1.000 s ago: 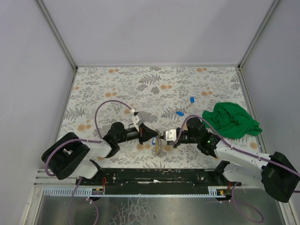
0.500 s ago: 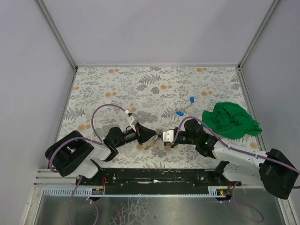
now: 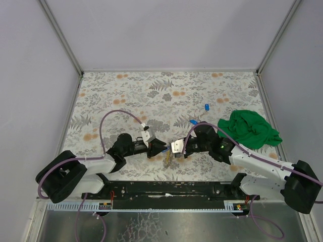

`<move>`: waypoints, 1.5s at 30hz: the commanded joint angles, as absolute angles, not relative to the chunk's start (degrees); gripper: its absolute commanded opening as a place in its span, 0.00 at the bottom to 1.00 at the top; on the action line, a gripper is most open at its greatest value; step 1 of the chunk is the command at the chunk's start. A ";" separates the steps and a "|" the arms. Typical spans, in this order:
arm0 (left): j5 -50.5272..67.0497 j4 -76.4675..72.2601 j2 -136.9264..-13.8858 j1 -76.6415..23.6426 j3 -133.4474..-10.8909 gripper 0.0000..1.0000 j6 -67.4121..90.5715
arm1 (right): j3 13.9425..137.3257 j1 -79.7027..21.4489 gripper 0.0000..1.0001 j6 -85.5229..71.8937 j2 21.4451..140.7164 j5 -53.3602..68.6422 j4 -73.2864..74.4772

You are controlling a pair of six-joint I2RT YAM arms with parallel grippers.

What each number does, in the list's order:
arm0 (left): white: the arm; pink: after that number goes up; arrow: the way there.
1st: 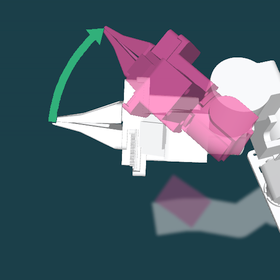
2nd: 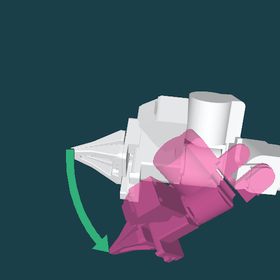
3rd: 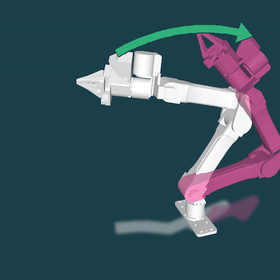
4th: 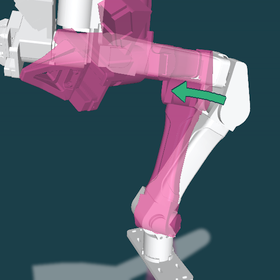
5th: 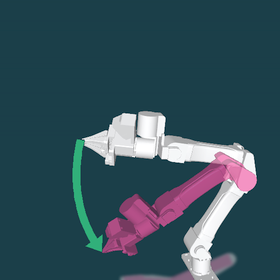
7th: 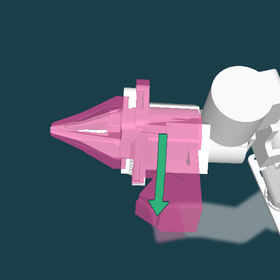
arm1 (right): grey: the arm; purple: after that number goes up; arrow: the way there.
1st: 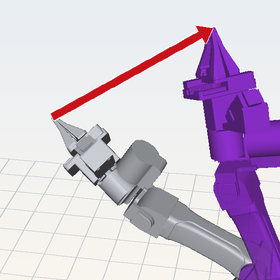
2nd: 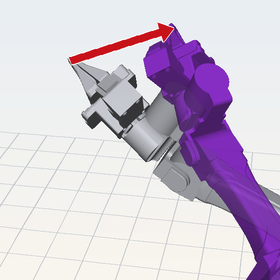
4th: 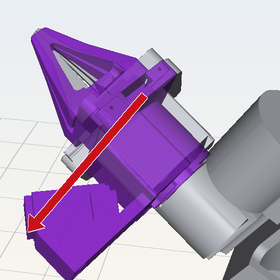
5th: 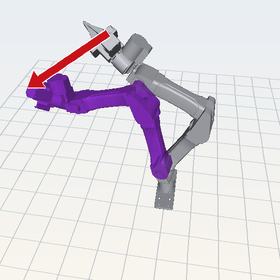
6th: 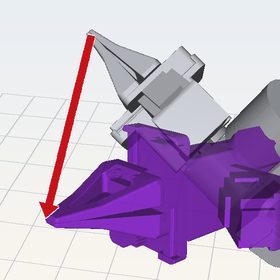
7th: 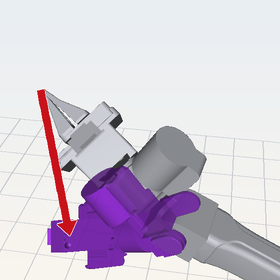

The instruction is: Put the keys on the keyring

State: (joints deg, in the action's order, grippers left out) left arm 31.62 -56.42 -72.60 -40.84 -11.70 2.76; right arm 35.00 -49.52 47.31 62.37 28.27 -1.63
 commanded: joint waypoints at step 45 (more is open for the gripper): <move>37.79 -51.21 -76.50 -40.16 -17.91 0.00 -2.18 | 31.23 -50.10 0.00 45.97 56.17 30.55 -3.61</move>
State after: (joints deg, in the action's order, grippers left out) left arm 43.40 -50.15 -77.84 -41.04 -18.83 -4.69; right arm 33.45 -49.54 49.30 60.05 30.98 1.08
